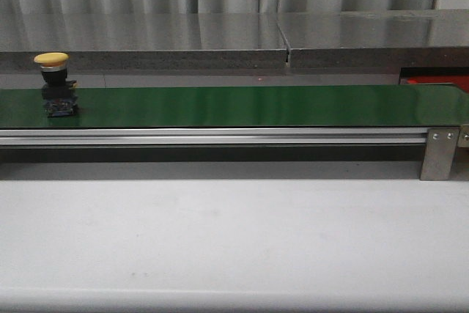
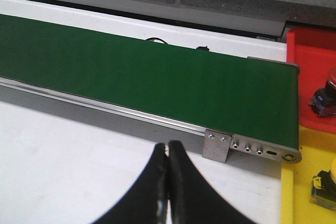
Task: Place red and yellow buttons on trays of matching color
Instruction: 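Lower the left gripper onto a red button and grasp it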
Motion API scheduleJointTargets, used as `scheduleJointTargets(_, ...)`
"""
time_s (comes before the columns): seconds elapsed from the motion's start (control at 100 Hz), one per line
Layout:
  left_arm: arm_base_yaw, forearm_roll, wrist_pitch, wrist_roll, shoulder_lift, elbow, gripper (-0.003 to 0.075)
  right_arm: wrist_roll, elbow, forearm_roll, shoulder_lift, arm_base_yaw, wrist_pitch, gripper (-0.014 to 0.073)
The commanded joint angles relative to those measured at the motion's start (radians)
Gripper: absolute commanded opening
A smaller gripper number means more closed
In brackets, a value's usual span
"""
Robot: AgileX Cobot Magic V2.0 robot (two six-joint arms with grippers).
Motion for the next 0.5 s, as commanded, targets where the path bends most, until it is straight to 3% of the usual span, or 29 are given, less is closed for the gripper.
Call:
scheduleJointTargets(0.0, -0.005, -0.039, -0.032, -0.001, -0.137, -0.032, -0.0019, -0.008, -0.024, 0.024, -0.007, -0.001, -0.060, -0.0117)
scheduleJointTargets(0.31, -0.080, -0.081, 0.123, -0.001, -0.357, -0.016, -0.0019, -0.008, -0.024, 0.024, -0.007, -0.001, -0.060, -0.0117)
scheduleJointTargets(0.49, -0.159, -0.081, 0.136, -0.001, -0.446, 0.051, -0.0019, -0.008, -0.024, 0.024, -0.007, -0.001, -0.060, -0.0117)
